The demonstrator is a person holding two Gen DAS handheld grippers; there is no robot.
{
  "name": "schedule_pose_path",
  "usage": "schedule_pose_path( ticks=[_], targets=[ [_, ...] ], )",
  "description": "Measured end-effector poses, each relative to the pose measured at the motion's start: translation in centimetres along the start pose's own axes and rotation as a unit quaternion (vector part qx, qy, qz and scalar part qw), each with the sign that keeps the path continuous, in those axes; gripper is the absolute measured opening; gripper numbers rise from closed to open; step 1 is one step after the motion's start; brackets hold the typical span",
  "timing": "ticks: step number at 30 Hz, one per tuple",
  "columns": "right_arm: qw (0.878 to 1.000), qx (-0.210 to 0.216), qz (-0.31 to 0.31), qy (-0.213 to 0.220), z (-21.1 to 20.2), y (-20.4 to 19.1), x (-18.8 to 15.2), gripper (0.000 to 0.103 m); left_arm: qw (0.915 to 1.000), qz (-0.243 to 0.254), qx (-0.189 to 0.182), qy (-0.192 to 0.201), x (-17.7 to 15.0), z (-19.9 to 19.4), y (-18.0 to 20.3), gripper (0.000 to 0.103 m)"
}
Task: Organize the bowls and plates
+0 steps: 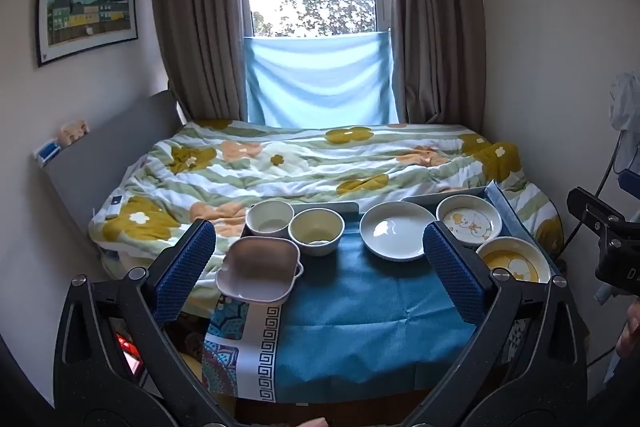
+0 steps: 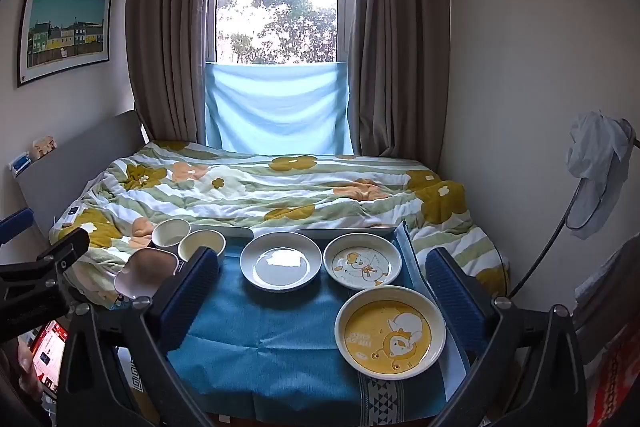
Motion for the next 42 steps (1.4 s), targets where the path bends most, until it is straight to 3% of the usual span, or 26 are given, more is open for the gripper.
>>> schedule_pose_path(
  ticks=[3,42],
  targets=[
    [1.0,-0.001,-0.001,0.002,0.0,-0.01,0.01,0.103,0.9999,0.005,0.004,0.015,0.22,-0.52,0.19,0.103],
    [1.0,0.003,-0.001,-0.002,0.0,-0.14,-0.11,0.103,0.9998,-0.003,0.004,0.02,-0.01,-0.69,-0.2,0.103]
  ],
)
Point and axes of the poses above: each gripper's, at about its wrist camera, not at the fingertips, and z roughly the way its jaws point, y to its right, x to its top, the point moved 7 cm from there along z, roughly the way its jaws point, and after that the axes turned 5 degrees about z, right-handed, at the moved point
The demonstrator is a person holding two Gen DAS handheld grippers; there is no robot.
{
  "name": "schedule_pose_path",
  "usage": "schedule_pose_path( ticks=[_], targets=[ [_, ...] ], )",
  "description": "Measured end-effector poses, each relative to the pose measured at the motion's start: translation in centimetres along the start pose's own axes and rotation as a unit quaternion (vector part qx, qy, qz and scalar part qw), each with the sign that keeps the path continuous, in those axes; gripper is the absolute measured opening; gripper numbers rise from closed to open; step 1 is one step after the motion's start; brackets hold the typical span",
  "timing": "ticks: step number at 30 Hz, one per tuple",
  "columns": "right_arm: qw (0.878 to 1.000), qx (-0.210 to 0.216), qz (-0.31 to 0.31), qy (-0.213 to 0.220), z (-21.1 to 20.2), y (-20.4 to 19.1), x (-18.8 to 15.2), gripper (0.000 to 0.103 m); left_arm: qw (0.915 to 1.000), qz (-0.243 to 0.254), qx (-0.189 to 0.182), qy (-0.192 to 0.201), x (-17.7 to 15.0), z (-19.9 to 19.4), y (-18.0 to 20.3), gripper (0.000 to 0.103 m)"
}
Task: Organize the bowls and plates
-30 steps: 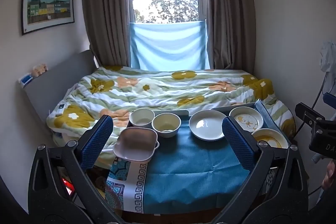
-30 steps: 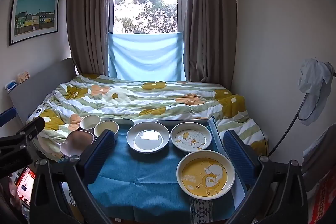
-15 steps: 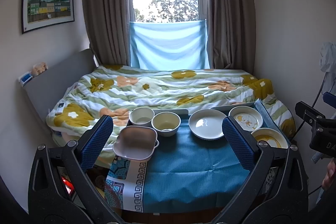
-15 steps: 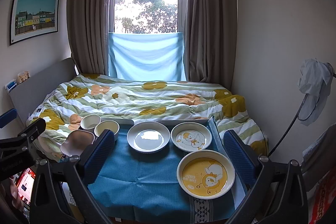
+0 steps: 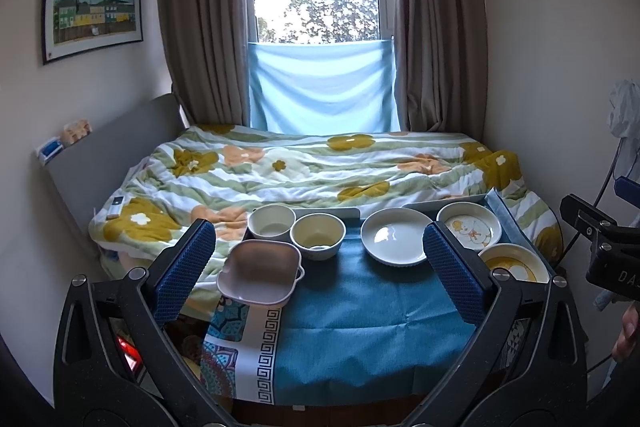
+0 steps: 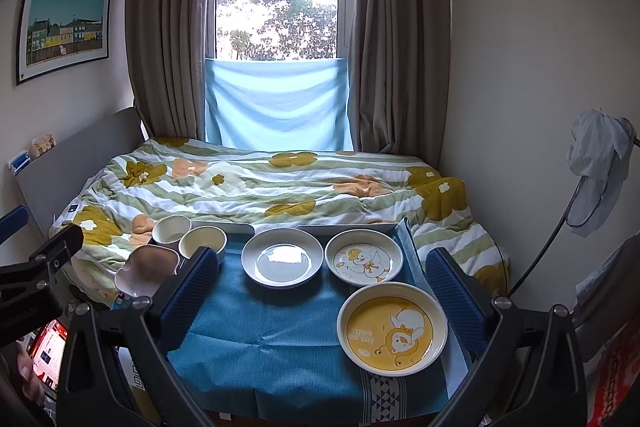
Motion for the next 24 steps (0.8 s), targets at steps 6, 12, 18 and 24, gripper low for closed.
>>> schedule_pose_path(
  ticks=[6,12,18,24],
  targets=[
    [1.0,0.0,-0.001,0.0,-0.04,-0.04,0.01,0.103,1.0,0.0,0.0,0.0,0.02,0.03,-0.05,0.103],
    [1.0,0.0,-0.001,0.0,-0.04,-0.05,0.02,0.103,1.0,0.0,-0.002,0.0,0.03,0.06,-0.07,0.103],
    [1.0,-0.001,0.0,0.0,0.14,0.39,0.19,0.103,1.0,0.0,-0.001,0.0,0.1,0.1,-0.09,0.103],
    [1.0,0.0,0.0,0.0,0.11,0.34,0.2,0.103,1.0,0.001,-0.001,0.0,0.06,0.1,-0.18,0.103]
  ],
)
Point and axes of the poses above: each gripper's, at about its wrist camera, not at the fingertips, and z roughly the way its jaws point, y to its right, x to its top, the point moved 7 cm from there along z, roughly the way its jaws point, and after that the axes turned 5 degrees about z, right-handed, at the moved point
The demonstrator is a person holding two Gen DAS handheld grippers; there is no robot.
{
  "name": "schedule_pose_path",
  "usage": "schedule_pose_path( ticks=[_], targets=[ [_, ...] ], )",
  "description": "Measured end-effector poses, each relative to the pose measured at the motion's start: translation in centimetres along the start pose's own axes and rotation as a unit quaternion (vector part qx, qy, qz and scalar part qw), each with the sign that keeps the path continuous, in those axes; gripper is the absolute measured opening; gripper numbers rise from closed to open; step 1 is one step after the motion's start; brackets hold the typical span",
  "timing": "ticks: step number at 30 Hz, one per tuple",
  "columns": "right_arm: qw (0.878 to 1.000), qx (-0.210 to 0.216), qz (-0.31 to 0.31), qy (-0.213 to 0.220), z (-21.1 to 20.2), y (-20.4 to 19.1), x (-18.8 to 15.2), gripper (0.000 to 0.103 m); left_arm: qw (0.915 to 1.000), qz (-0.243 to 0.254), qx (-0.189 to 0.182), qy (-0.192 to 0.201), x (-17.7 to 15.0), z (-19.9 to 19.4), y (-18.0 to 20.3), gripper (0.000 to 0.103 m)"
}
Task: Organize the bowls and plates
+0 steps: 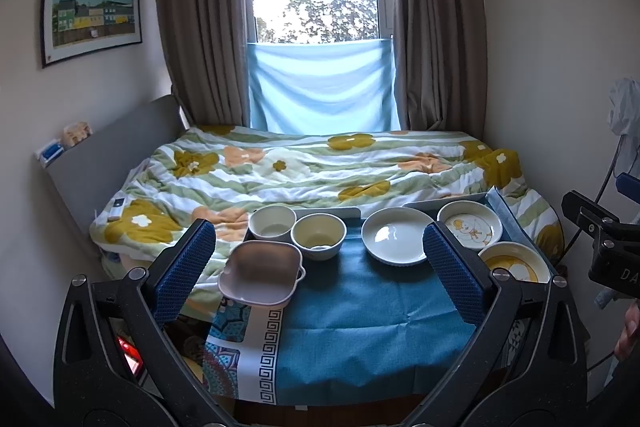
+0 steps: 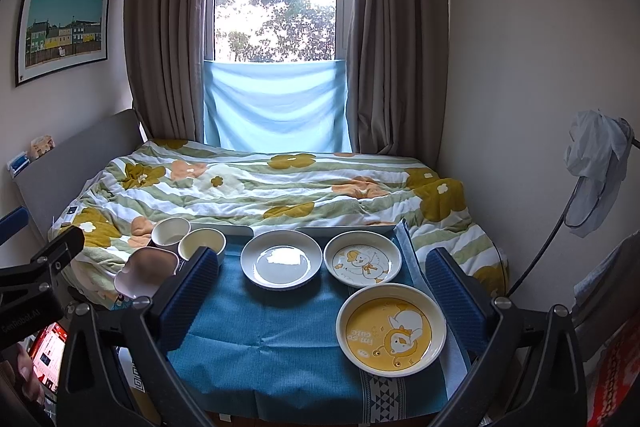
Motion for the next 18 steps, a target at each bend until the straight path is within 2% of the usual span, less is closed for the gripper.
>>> schedule_pose_path(
  ticks=[18],
  targets=[
    [1.0,-0.001,-0.001,0.003,-0.16,-0.11,0.33,0.103,1.0,0.001,-0.003,0.0,-0.25,-0.08,-0.12,0.103]
  ],
)
Point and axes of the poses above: each gripper's, at about its wrist camera, not at the fingertips, and z roughly the way its jaws point, y to its right, x to its top, the point moved 7 cm from there along z, roughly the way its jaws point, and after that the axes turned 5 degrees about z, right-handed, at the moved point
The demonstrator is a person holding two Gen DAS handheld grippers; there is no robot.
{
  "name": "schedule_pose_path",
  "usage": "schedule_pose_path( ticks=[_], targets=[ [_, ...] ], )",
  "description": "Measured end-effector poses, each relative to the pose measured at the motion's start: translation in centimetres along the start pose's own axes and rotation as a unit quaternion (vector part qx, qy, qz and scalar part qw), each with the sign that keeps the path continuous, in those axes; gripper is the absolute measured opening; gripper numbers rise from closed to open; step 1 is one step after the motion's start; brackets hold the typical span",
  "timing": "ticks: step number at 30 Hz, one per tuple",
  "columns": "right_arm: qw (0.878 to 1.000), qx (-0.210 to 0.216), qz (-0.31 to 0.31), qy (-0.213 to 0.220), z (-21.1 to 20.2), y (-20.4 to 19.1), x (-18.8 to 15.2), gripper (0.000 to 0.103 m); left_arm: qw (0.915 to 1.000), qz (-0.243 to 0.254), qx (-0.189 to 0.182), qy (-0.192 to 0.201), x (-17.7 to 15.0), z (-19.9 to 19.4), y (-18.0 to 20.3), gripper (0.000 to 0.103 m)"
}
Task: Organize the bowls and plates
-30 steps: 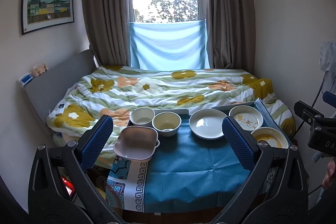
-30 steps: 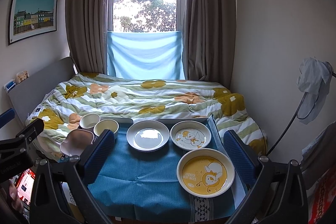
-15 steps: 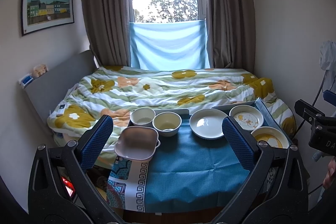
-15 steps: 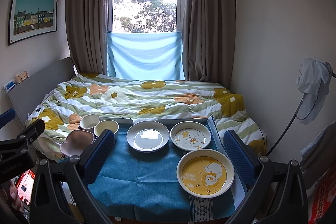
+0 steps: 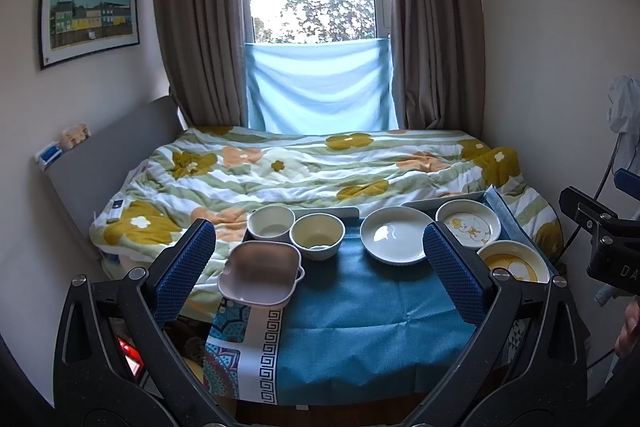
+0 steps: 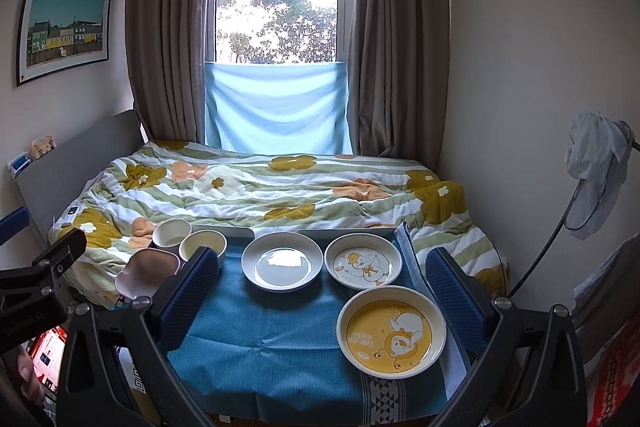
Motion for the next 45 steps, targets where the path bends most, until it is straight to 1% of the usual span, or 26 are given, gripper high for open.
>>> schedule_pose_path(
  ticks=[5,13,17,19,21,22,25,28,30,32,34,35,37,38,39,40,41,43,45],
  targets=[
    [1.0,0.0,-0.001,0.0,-0.1,0.0,0.1,0.103,1.0,-0.003,-0.003,0.001,-0.1,-0.2,-0.1,0.103],
    [1.0,0.0,0.0,0.0,0.0,0.0,0.1,0.103,1.0,0.007,-0.004,-0.004,0.0,-0.2,0.4,0.103],
    [1.0,0.0,0.007,-0.007,0.1,0.0,0.2,0.103,0.9996,0.007,-0.024,-0.011,0.2,0.2,0.7,0.103],
    [1.0,-0.002,0.015,-0.015,0.3,0.3,0.0,0.103,0.9989,0.013,-0.04,-0.022,0.2,1.0,1.3,0.103],
    [0.999,-0.009,0.026,-0.027,0.7,1.0,-0.6,0.103,0.9966,0.02,-0.067,-0.044,0.0,2.5,2.3,0.103],
    [0.999,-0.012,0.036,-0.035,1.0,1.6,-1.2,0.103,0.9942,0.024,-0.089,-0.056,-0.3,3.4,3.0,0.103],
    [0.994,-0.026,0.078,-0.067,2.1,4.1,-3.4,0.103,0.9822,0.039,-0.156,-0.097,-1.8,6.7,6.0,0.103],
    [0.986,-0.038,0.127,-0.102,3.6,7.2,-6.5,0.103,0.966,0.056,-0.209,-0.141,-3.9,10.2,9.6,0.103],
    [0.98,-0.043,0.155,-0.121,4.7,9.4,-8.5,0.103,0.9512,0.06,-0.247,-0.175,-5.6,12.6,12.5,0.103],
    [0.973,-0.046,0.181,-0.136,5.9,11.5,-10.2,0.103,0.9338,0.061,-0.285,-0.208,-7.2,14.9,15.4,0.103],
    [0.967,-0.04,0.205,-0.149,7.2,13.6,-11.7,0.103,0.9166,0.062,-0.314,-0.24,-8.8,17.3,18.2,0.103],
    [0.963,-0.036,0.216,-0.154,7.9,14.5,-12.4,0.102,0.9085,0.062,-0.326,-0.254,-9.6,18.5,19.5,0.102],
    [0.957,-0.029,0.236,-0.165,9.6,16.4,-13.8,0.101,0.8962,0.064,-0.341,-0.277,-11.0,20.8,22.0,0.102],
    [0.954,-0.025,0.245,-0.171,10.5,17.2,-14.6,0.098,0.8902,0.066,-0.347,-0.288,-11.7,22.0,23.3,0.101],
    [0.951,-0.021,0.253,-0.178,11.4,18.3,-15.4,0.093,0.8847,0.069,-0.351,-0.298,-12.3,23.1,24.4,0.1],
    [0.947,-0.016,0.262,-0.186,12.5,18.9,-16.0,0.086,0.8801,0.073,-0.356,-0.306,-12.8,24.0,25.6,0.099],
    [0.943,-0.01,0.27,-0.192,13.5,19.5,-16.5,0.083,0.8753,0.077,-0.359,-0.314,-13.3,24.7,26.5,0.098],
    [0.938,0.002,0.282,-0.204,15.3,20.6,-17.4,0.073,0.8669,0.09,-0.362,-0.331,-14.5,26.5,28.2,0.096],
    [0.934,0.007,0.286,-0.213,17.0,21.5,-18.1,0.068,0.8615,0.098,-0.359,-0.346,-15.4,27.7,29.6,0.092]
  ],
)
Point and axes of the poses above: each gripper's, at about its wrist camera, not at the fingertips, and z roughly the way its jaws point, y to its right, x to its top, the point moved 7 cm from there along z, roughly the way its jaws point, and after that the axes turned 5 degrees about z, right-handed, at the moved point
